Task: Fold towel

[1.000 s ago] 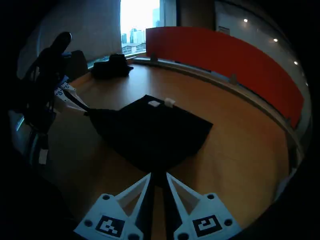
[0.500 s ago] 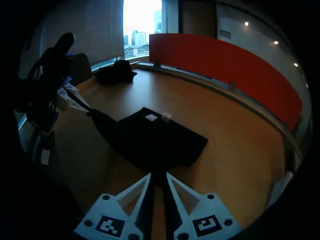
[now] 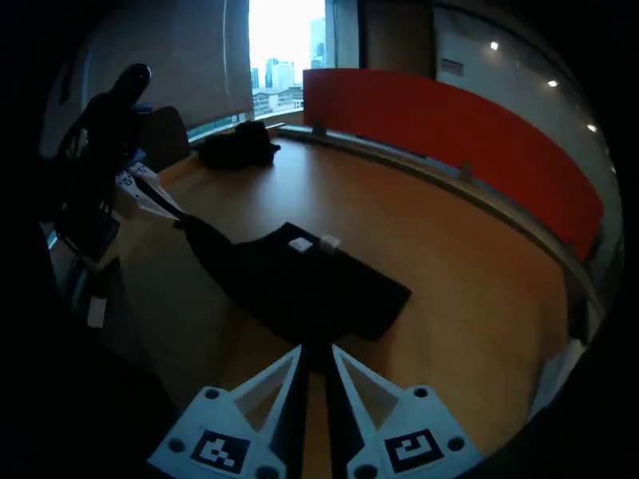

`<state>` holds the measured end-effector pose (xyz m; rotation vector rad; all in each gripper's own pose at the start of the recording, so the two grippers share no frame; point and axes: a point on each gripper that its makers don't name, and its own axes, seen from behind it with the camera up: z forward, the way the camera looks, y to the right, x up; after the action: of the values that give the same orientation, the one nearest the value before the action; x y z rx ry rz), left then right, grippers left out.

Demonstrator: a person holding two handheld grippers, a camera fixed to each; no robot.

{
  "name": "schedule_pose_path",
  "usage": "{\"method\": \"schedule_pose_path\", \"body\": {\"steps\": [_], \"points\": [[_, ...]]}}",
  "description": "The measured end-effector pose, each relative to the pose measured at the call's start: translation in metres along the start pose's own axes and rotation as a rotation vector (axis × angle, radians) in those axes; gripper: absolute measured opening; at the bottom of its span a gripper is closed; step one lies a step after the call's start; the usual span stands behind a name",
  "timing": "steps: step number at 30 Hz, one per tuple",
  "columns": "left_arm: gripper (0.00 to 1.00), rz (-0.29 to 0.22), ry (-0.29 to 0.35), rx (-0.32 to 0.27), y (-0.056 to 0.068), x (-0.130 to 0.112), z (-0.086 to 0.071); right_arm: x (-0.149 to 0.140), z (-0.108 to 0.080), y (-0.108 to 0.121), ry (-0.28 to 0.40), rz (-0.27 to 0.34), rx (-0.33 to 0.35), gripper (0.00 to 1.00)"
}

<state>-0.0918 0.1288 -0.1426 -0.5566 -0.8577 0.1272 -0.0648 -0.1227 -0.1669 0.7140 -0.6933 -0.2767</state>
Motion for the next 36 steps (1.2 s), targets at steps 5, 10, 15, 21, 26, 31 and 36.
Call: {"method": "schedule_pose_path", "body": {"steps": [5,10,15,21,26,31,36], "points": [[0.15,-0.009,0.002,0.003,0.0,-0.001,0.0,-0.003,0.001,-0.003,-0.014,-0.006,0.007,0.12],[0.15,-0.007,0.012,0.011,-0.005,0.005,0.005,0.0,0.006,-0.001,-0.025,-0.023,0.011,0.12],[0.15,-0.009,0.028,0.018,-0.012,0.017,0.014,0.007,0.017,0.01,-0.037,-0.041,0.007,0.12],[0.15,-0.015,0.032,0.026,-0.023,0.031,0.032,0.015,0.033,0.03,-0.054,-0.048,-0.01,0.12],[0.15,-0.012,0.037,0.033,-0.033,0.044,0.049,0.021,0.047,0.047,-0.071,-0.052,-0.023,0.12],[0.15,-0.004,0.031,0.033,-0.04,0.052,0.061,0.024,0.057,0.058,-0.086,-0.059,-0.027,0.12],[0.15,0.003,0.021,0.033,-0.044,0.053,0.072,0.022,0.066,0.066,-0.103,-0.059,-0.026,0.12]]}}
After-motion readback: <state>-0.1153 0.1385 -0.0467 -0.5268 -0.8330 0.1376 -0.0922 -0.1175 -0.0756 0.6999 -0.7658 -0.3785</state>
